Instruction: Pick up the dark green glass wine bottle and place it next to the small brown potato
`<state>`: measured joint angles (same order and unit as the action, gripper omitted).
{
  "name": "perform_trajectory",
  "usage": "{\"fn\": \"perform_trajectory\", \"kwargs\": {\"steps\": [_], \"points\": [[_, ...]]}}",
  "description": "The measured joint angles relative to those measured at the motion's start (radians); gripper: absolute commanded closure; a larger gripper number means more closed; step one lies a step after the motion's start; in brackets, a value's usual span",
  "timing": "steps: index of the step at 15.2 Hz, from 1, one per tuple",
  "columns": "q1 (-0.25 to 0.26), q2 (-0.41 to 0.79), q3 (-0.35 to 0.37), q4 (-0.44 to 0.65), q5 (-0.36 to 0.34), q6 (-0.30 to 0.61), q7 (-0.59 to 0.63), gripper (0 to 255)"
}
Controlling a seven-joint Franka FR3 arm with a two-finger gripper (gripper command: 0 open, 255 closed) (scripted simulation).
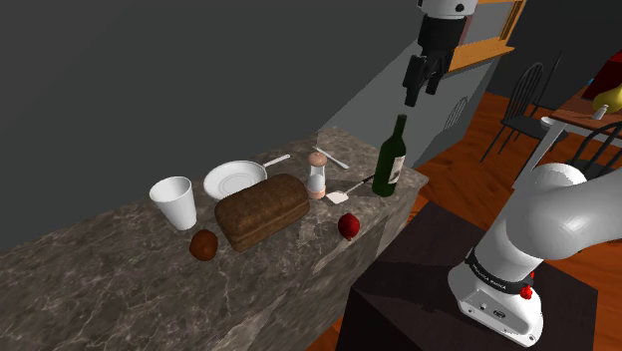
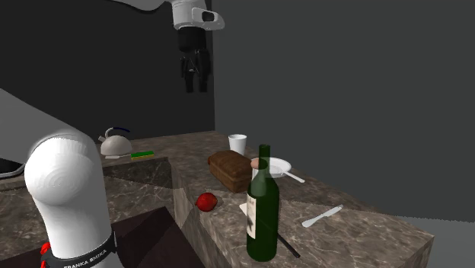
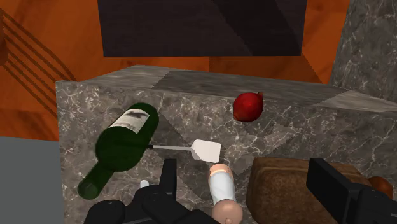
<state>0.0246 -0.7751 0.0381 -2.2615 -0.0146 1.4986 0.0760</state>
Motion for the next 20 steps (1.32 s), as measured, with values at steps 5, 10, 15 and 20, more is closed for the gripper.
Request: {"fn": "perform_trajectory", "kwargs": {"steps": [5,10,15,20], "points": [[-0.014,0.015,-0.056,-0.056,-0.03,0.086,-0.06,0],[-0.04,0.063,-0.158,-0.116,-0.077,0.219,-0.166,0],[-0.055,0.167,-0.254,-0.134,-0.103,0.368,-0.264,0],[-0.064,0.277,-0.347,-0.122,-0.106,0.489,-0.368,0]]}}
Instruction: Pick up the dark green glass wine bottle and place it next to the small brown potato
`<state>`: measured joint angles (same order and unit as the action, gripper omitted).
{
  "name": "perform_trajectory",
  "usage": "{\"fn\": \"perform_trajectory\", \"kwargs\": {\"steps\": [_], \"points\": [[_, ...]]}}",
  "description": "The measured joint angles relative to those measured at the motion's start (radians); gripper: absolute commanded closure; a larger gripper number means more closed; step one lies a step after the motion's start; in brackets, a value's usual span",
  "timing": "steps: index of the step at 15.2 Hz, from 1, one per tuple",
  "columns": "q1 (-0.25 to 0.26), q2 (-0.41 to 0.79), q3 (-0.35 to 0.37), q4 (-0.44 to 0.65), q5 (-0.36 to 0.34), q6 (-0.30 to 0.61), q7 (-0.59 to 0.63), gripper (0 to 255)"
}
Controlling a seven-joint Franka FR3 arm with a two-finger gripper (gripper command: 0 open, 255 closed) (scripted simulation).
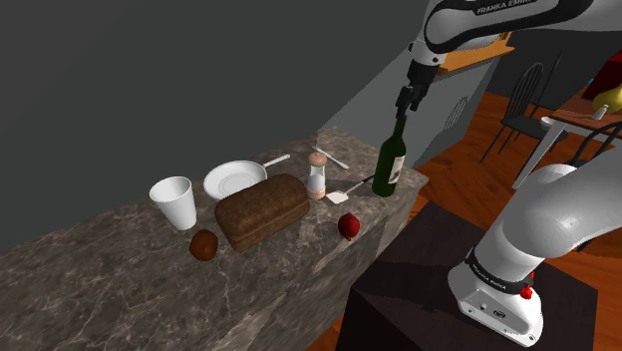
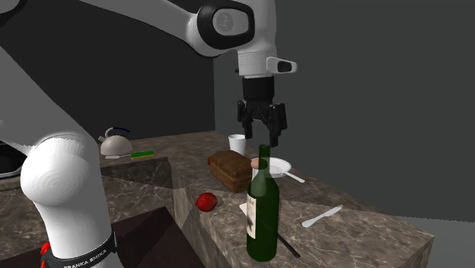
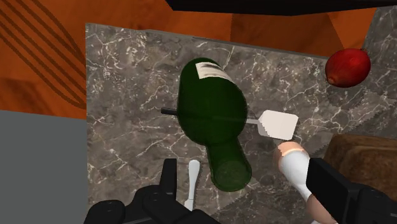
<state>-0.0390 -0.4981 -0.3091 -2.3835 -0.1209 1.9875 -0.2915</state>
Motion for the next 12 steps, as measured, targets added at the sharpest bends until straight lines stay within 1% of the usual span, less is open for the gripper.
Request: {"fn": "perform_trajectory", "kwargs": {"steps": [2,7,12], "points": [[0.002,0.024,-0.011,-0.006,0.003,0.033,-0.01,0],[0.003,0.051,-0.021,-0.059,0.003,0.113,-0.015,0],[0.004,0.057,-0.024,-0.068,0.004,0.129,-0.015,0]]}}
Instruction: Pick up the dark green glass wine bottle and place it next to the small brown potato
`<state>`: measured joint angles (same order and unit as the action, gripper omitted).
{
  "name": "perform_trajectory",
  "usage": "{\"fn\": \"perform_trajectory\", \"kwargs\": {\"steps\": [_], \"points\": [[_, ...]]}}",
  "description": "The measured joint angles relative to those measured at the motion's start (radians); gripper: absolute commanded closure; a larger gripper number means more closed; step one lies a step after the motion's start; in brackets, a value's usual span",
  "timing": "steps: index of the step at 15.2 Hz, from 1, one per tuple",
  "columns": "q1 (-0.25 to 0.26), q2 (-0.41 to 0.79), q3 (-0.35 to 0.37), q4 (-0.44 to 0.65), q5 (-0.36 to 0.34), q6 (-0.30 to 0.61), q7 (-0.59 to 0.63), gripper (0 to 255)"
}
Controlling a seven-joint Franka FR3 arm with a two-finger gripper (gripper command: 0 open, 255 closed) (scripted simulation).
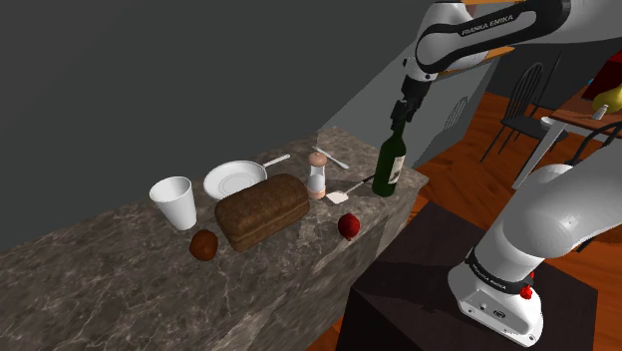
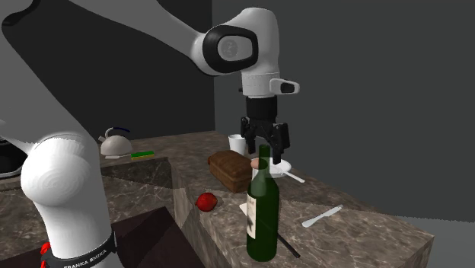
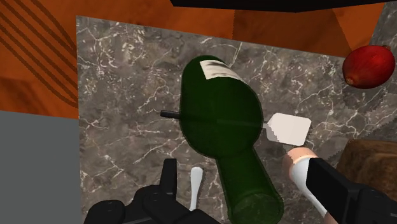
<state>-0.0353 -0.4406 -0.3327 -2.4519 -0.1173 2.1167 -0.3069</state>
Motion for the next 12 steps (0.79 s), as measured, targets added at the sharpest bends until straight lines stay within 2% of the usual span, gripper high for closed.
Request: {"fn": "perform_trajectory", "kwargs": {"steps": [2,3,12], "points": [[0.0,0.0,0.0,0.0,0.0,0.0,0.0,0],[0.0,0.0,0.0,0.0,0.0,0.0,0.0,255],[0.0,0.0,0.0,0.0,0.0,0.0,0.0,255]]}}
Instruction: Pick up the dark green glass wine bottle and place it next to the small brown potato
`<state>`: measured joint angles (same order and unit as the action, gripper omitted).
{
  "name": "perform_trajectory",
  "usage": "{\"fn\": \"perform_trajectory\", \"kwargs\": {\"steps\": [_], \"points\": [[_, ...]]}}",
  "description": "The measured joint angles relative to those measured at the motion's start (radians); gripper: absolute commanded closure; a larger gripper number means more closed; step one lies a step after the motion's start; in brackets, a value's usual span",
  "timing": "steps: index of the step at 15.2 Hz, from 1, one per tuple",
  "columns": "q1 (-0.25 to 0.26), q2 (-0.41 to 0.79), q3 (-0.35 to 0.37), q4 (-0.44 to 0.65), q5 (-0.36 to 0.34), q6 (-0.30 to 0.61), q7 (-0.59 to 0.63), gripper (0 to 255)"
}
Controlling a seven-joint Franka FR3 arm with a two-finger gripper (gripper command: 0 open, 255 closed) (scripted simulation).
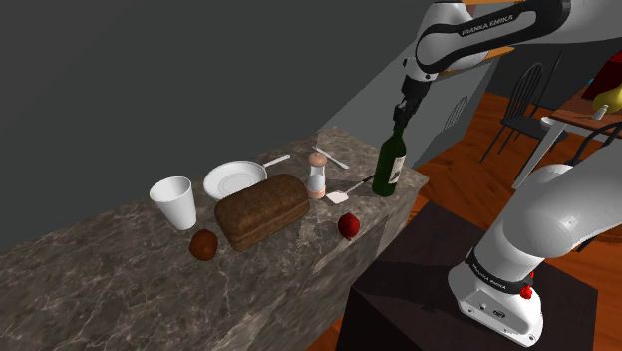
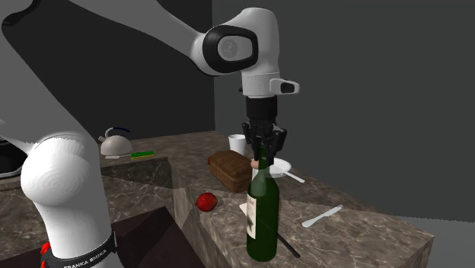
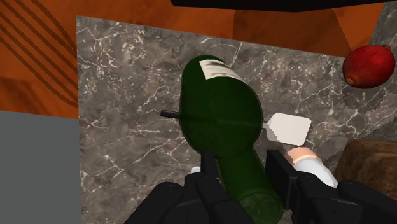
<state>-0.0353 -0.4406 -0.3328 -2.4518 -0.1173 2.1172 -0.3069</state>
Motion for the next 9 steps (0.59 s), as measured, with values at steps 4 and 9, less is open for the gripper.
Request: {"fn": "perform_trajectory", "kwargs": {"steps": [4,9], "points": [[0.001,-0.009,0.005,0.02,0.0,-0.03,0.003,255],[0.0,-0.025,0.011,0.075,0.002,-0.1,0.003,255]]}}
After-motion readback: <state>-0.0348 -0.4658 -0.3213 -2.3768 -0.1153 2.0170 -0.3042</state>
